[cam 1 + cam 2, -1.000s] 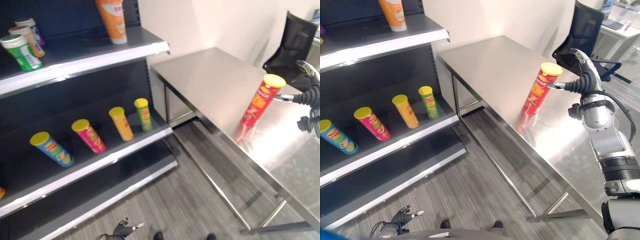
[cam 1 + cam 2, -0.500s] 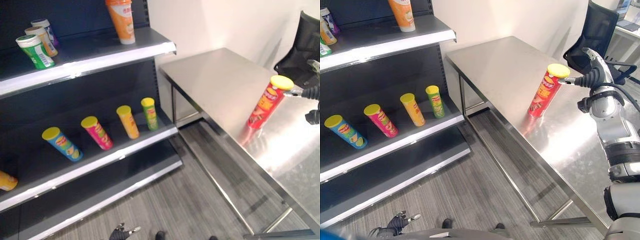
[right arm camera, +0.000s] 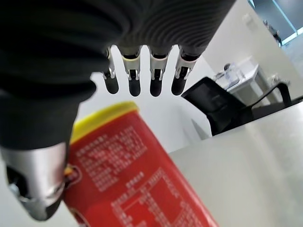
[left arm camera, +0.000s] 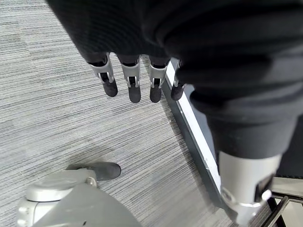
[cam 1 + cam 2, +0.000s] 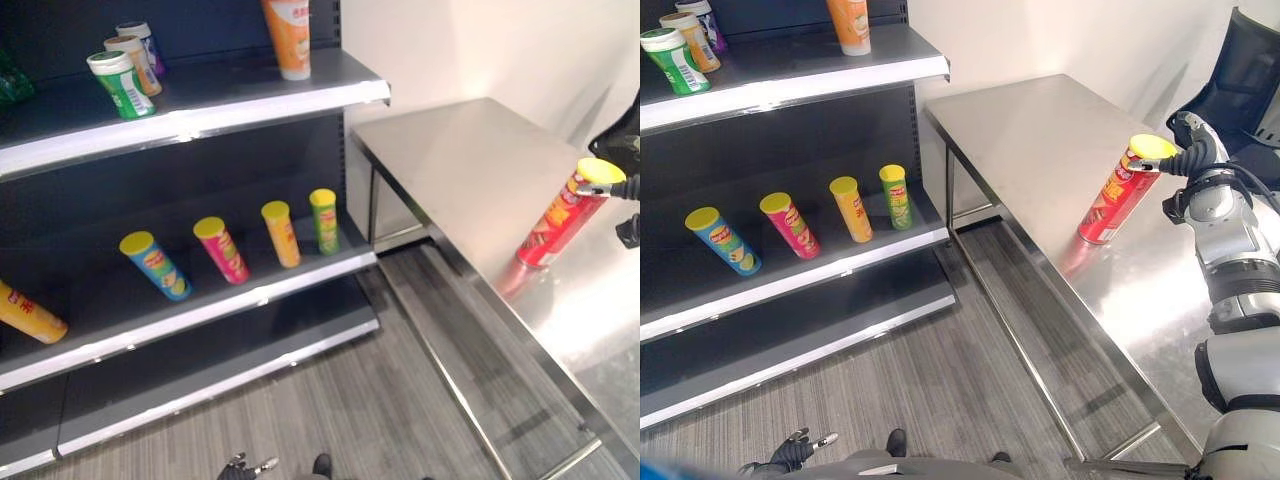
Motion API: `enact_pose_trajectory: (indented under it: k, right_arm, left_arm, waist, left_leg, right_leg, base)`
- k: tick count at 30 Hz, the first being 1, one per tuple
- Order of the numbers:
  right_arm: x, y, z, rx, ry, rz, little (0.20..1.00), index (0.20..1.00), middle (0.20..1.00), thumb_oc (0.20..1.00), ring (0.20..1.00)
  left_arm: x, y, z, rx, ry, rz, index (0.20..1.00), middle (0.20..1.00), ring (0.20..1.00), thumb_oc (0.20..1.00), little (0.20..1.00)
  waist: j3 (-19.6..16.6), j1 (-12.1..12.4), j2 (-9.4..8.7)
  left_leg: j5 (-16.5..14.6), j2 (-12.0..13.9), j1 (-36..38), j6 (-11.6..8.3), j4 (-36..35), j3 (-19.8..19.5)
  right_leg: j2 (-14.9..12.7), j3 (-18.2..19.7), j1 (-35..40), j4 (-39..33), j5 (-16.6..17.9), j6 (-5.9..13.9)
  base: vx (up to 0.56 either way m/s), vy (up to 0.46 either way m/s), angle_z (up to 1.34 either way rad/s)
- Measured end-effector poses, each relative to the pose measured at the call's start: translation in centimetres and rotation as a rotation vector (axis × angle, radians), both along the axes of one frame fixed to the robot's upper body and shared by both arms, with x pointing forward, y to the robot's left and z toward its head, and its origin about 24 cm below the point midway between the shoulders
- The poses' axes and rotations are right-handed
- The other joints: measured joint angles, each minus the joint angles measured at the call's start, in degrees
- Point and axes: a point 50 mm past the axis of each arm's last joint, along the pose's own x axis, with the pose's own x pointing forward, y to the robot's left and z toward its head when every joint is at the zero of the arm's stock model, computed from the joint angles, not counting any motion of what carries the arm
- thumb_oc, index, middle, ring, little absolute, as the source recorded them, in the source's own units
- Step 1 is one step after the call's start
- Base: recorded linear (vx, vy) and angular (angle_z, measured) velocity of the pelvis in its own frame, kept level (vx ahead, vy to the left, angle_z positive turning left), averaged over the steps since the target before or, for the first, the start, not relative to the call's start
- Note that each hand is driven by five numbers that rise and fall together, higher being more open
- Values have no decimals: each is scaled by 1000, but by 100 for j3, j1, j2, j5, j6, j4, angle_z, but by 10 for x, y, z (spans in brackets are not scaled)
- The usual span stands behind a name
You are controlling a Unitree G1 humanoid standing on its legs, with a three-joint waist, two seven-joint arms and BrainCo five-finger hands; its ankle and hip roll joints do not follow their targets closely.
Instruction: Put the goods on the table back onto the shelves and tidy them up.
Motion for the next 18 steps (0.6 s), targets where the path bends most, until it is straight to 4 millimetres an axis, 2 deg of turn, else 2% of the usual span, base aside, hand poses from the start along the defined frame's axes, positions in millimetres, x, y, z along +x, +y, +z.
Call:
enact_pose_trajectory:
  k: [11, 18]
  right_arm:
    - [7, 12, -15, 16, 60, 50, 1000, 1000, 1000, 1000, 1000]
    - [7, 12, -15, 18, 61, 49, 1000, 1000, 1000, 1000, 1000]
  left_arm:
    - [2, 0, 0, -3, -3, -15, 1000, 1000, 1000, 1000, 1000]
    - [1, 0, 0, -2, -1, -15, 1000, 1000, 1000, 1000, 1000]
  waist:
    - [-3, -28, 4]
    - [-11, -17, 17]
  left_leg:
    - [24, -2, 10, -9, 0, -75]
    - [40, 0, 3, -8, -28, -110]
  right_leg:
    - [4, -86, 53, 0, -9, -4]
    - [5, -105, 67, 0, -8, -10]
  base:
    - [-2, 1, 2]
    - [0, 2, 3]
